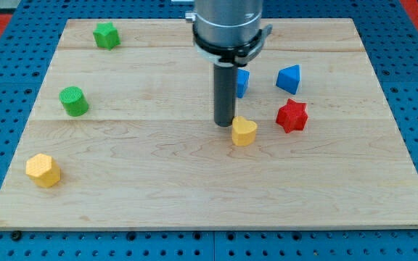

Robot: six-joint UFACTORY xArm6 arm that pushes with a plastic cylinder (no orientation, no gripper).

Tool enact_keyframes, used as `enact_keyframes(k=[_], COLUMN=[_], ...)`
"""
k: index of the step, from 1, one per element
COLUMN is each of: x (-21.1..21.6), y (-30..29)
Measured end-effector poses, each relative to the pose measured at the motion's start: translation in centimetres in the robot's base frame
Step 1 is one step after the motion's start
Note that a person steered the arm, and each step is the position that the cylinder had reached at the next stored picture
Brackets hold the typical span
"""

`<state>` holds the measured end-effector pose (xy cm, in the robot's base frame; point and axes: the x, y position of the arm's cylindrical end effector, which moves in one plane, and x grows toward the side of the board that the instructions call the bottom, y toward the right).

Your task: Push yellow heart to the bottom center

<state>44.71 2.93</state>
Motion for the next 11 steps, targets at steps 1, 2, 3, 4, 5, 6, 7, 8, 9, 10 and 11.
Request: enact_keyframes(k=[1,2,3,4,5,6,7,8,9,10,11], x=[-0.1,-0.1,0.5,2.1,2.6,2.6,2.8,2.0,1.0,1.1,2.0], y=[2.9,5.3,9.7,10.0,7.0,3.8,0.9,0.5,0.1,-1.8,-2.1])
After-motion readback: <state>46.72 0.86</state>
